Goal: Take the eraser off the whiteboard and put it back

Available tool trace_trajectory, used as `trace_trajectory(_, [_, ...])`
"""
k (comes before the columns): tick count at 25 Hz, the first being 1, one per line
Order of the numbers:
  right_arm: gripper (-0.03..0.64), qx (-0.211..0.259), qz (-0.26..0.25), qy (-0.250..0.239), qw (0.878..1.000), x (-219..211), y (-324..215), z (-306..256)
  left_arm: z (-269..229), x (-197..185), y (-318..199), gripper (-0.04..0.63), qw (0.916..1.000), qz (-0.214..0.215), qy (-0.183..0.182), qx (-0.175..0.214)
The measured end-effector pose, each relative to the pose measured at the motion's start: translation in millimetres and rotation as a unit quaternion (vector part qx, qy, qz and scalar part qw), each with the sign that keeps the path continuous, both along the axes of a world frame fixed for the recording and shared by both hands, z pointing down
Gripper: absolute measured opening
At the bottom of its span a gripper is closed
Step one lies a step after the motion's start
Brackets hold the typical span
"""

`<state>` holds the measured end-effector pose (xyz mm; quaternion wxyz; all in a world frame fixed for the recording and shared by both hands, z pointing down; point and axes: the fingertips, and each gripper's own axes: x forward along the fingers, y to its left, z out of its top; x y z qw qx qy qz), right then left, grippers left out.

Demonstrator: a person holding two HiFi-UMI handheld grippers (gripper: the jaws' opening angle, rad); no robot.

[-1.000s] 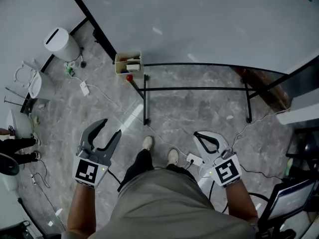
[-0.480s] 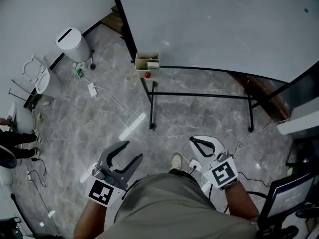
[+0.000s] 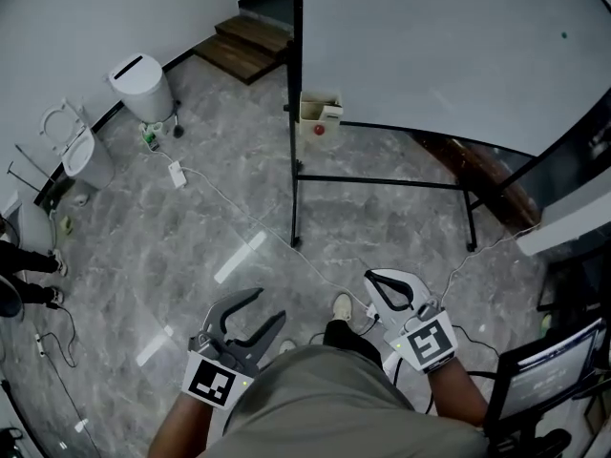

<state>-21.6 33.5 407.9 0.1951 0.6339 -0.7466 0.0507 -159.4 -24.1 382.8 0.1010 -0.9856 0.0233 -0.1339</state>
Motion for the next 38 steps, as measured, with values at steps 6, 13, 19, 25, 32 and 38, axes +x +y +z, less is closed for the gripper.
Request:
trace_trajectory(6, [0.003, -0.004, 0.005, 0.012, 1.0, -106, 28, -11, 2, -66, 31, 0.19, 0.9988, 0.04, 0.018, -0.019])
trace_trajectory(13, [0.003, -0.006, 0.027, 0.018, 0.999, -122, 63, -9, 0, -72, 68, 0.19, 0.9968, 0.076, 0.022, -0.01])
trace_trajectory(19, [0.003, 0.014, 0.028, 0.015, 0.999, -122, 87, -15, 8, -79, 88, 0.19, 0.9969, 0.054, 0.008, -0.057])
trace_trajectory(25, [0.003, 0.027, 0.024, 0.01, 0.999, -98, 190, -28, -9, -50, 187, 0.184, 0.9975, 0.053, 0.002, -0.047])
trace_trajectory(32, [0.003, 0.036, 0.005, 0.0, 0.999, -66, 282, -23, -6, -23, 281, 0.184, 0.9978, 0.026, 0.005, -0.061])
trace_trajectory(38, [0.003, 0.035, -0.026, 0.006, 0.999, -55, 334, -25, 1, -27, 333, 0.184, 0.9961, -0.022, -0.017, -0.084])
